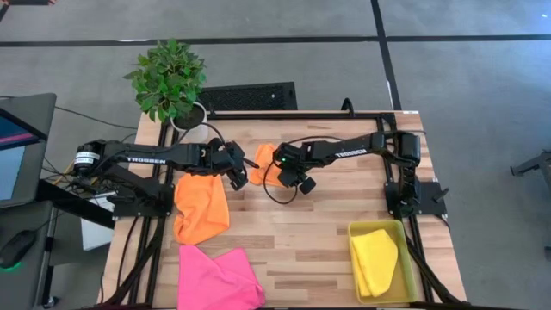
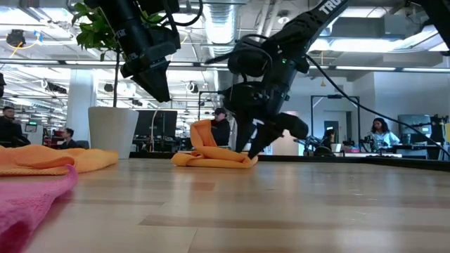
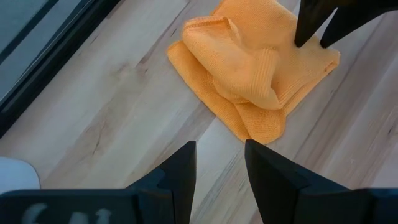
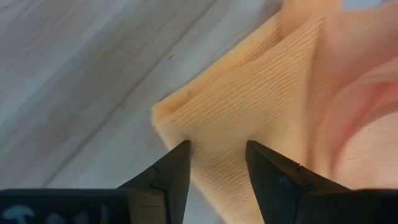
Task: Fold microfiber towels
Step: Stack the top folded orange cloth on top of the folded yellow cloth in the yellow bin
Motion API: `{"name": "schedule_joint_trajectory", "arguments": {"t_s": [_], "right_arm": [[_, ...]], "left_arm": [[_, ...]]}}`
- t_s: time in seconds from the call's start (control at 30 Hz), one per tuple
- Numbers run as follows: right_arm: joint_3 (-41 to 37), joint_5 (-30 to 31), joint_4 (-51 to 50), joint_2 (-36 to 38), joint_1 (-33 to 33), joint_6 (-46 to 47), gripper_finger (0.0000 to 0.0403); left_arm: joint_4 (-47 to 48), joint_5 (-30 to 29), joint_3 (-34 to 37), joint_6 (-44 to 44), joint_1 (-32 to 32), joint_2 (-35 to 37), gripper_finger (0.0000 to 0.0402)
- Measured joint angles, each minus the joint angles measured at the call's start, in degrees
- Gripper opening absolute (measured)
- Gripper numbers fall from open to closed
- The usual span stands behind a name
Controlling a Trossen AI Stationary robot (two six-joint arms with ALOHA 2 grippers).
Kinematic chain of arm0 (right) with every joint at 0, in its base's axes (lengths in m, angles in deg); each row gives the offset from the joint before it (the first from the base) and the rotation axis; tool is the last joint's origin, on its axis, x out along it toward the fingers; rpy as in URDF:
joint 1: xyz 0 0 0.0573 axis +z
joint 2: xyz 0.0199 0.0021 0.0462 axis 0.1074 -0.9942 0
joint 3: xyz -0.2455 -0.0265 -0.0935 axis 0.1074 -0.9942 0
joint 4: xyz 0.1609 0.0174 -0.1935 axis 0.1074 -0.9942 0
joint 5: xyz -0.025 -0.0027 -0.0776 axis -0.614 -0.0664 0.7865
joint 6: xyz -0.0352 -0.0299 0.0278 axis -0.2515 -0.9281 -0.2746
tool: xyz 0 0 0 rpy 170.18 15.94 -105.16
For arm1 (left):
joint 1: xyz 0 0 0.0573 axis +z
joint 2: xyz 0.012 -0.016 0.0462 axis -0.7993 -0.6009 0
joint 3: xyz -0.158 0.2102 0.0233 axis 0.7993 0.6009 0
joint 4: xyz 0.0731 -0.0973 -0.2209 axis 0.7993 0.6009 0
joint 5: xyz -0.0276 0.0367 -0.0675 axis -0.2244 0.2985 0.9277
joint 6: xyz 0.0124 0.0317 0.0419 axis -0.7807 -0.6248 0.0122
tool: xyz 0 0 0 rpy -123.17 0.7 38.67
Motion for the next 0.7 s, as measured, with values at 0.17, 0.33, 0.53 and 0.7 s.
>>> {"name": "schedule_joint_trajectory", "arguments": {"t_s": [0.17,0.33,0.53,0.7], "right_arm": [[-2.21,-0.04,-0.08,0.00,0.00,-0.03,0.0179],[-3.51,-0.17,1.51,0.07,-0.02,0.03,0.0178],[-4.87,-0.06,3.48,0.31,-0.04,0.57,0.0177],[-5.40,-0.06,5.72,0.25,-0.39,5.31,0.0162]], "left_arm": [[0.00,0.27,0.00,0.00,0.00,0.00,0.0131],[0.00,0.27,0.00,0.00,0.00,0.00,0.0131],[0.00,0.27,0.00,0.00,-0.02,0.00,0.0131],[0.00,0.27,0.00,0.02,0.00,0.00,0.0131]]}}
